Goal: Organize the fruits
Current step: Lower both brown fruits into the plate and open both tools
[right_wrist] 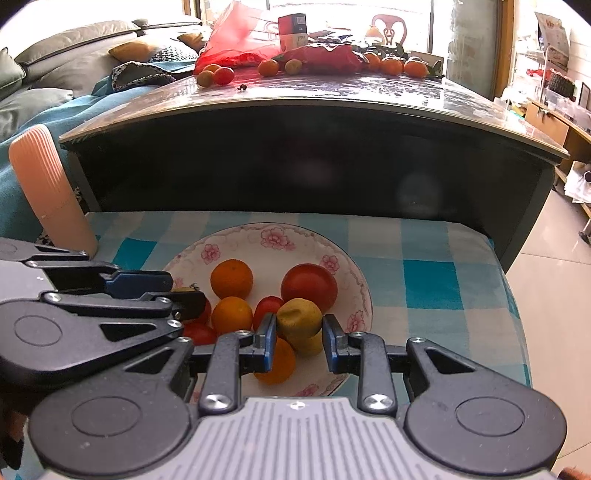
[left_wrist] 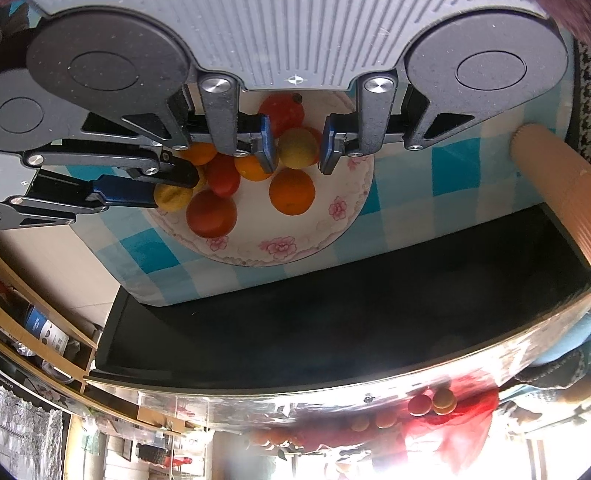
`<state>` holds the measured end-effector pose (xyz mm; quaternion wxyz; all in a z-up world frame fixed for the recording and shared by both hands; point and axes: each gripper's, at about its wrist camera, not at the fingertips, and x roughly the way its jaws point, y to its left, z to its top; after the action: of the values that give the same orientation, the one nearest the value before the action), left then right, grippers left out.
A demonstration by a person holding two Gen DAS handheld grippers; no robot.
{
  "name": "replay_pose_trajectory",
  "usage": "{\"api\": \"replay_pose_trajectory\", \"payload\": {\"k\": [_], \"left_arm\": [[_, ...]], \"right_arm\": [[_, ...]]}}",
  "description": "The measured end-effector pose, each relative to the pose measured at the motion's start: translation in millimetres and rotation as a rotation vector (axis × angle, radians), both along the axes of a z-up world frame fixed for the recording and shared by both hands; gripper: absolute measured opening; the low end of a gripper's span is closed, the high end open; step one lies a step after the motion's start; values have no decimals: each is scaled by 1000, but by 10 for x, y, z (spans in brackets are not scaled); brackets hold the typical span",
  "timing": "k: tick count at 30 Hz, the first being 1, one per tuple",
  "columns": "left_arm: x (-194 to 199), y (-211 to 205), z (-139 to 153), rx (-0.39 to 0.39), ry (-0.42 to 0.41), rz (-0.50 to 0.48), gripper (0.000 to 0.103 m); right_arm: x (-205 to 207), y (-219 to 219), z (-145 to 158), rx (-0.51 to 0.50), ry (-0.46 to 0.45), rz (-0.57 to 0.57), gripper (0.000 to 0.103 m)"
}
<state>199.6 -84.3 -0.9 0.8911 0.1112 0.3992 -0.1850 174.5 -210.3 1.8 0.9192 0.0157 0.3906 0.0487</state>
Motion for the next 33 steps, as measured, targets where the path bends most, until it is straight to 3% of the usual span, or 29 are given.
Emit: {"api": "replay_pose_trajectory", "payload": {"k": [7,33], "left_arm": [[4,-7,-20,10,-2,0,38],[-44,125,111,-24,-23,24,70]], "right_arm": [[0,1,-15,-11,2,-2,44],[-81,-156,83,49,-6,-47,49]]}}
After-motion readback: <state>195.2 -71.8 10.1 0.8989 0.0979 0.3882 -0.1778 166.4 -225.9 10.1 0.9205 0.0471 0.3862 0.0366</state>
